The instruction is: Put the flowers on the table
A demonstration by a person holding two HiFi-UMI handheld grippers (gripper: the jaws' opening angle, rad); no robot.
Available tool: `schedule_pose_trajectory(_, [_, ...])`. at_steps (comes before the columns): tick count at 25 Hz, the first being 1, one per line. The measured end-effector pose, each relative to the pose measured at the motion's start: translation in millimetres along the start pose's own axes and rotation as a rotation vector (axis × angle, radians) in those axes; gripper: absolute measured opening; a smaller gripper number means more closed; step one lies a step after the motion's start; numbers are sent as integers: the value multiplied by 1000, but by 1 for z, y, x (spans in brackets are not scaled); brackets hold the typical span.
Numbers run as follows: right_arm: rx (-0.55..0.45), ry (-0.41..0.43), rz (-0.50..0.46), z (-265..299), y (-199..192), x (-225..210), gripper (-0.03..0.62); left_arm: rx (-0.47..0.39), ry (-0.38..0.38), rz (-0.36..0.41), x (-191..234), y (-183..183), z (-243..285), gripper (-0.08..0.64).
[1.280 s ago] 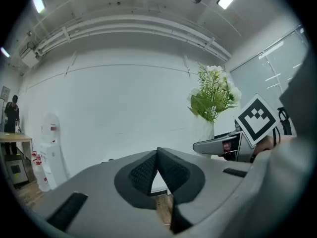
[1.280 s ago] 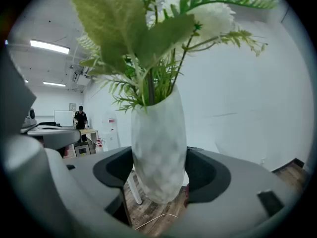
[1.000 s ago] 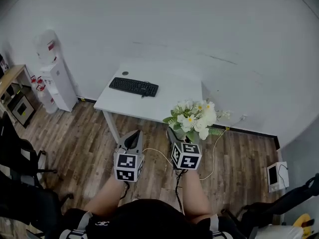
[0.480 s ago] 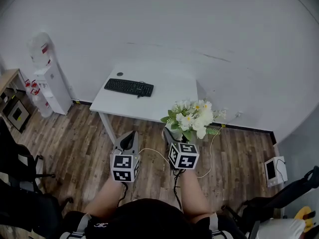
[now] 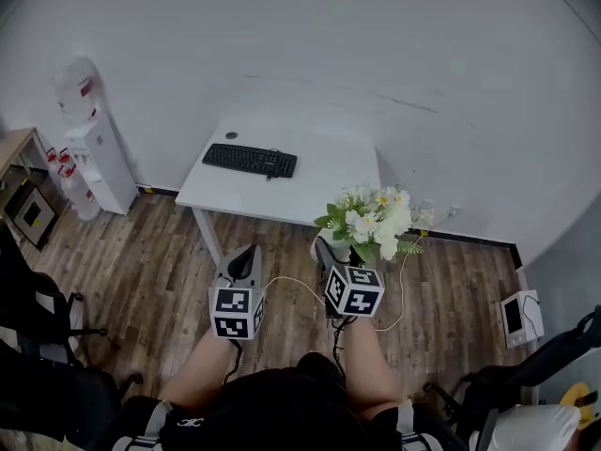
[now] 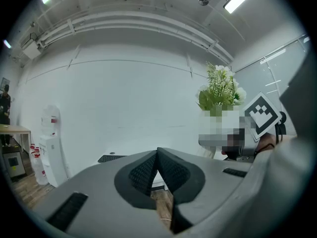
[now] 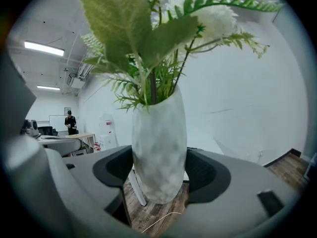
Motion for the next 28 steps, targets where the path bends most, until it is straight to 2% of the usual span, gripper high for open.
schedule_pose_trajectory(8, [-18, -3, 10, 10, 5, 2, 341, -40, 24, 31, 21, 14, -5, 2])
schedule_pose_trajectory(14, [-39, -23, 8, 23, 10, -12, 341, -73, 36, 72, 22, 24, 5, 2])
schedule_pose_trajectory(21, [-45, -40, 12, 54, 8, -42, 341, -49, 53, 58, 25, 19, 48, 2])
schedule_pose_trajectory(28, [-25, -41, 4, 111, 6, -82, 341, -32, 38, 69, 21, 19, 121, 2])
Point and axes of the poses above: the fingertips, and each gripper's own axes: z forward along the fingers, x to its left, y out of its top, the point moved 9 cm from there along -z, backward along the fingers, and after that the axes turned 13 degrees about -z, right-handed, at the moved point
